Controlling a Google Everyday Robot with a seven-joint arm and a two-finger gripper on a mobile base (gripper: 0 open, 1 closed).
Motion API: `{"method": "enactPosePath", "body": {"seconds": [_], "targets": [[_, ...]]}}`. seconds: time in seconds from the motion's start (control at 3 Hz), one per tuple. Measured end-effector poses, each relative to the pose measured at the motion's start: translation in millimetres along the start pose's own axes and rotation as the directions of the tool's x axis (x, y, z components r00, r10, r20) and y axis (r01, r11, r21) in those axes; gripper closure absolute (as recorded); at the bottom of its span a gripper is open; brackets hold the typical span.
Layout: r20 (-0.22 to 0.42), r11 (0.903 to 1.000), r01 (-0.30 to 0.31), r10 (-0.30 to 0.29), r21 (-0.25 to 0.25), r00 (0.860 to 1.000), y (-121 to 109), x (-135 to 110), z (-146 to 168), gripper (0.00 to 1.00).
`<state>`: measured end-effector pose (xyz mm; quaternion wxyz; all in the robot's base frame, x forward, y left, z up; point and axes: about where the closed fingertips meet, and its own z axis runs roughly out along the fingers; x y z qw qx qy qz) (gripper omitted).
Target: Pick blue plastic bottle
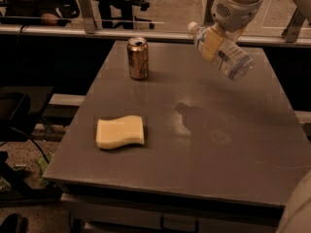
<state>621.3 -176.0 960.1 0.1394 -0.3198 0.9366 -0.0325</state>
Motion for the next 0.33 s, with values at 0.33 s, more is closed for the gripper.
{"method": "enactPosePath", "body": {"seconds": [0.33], "targets": [[0.003, 1.0, 0.0, 0.0, 0.001, 1.0, -0.2, -0.8, 0.4, 1.0]]}}
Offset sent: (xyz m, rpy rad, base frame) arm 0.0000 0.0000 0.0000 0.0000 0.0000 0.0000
